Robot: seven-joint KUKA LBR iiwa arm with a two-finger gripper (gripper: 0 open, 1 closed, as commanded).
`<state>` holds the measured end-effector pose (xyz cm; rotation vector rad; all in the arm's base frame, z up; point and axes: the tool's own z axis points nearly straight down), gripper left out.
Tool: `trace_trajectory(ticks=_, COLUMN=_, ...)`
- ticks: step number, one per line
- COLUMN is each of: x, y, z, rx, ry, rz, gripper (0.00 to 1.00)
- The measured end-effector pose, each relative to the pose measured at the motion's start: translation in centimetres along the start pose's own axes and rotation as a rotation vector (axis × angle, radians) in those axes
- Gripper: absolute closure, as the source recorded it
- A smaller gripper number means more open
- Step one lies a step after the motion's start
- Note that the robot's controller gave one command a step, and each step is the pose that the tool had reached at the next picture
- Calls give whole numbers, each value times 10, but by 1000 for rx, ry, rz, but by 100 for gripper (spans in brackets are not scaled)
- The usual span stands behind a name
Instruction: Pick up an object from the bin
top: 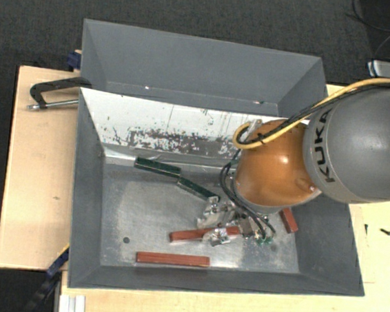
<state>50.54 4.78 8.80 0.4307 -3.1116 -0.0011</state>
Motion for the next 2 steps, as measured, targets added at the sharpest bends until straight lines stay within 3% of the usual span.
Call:
trace_trajectory(ticks=1, x=-13, y=-7, z=-31, rx=0, ry=-3, rz=8, gripper=100)
trace_trajectory(ticks=2, x=-15, y=1, z=-155, rx=0, ry=-6, rz=-73, gripper=100)
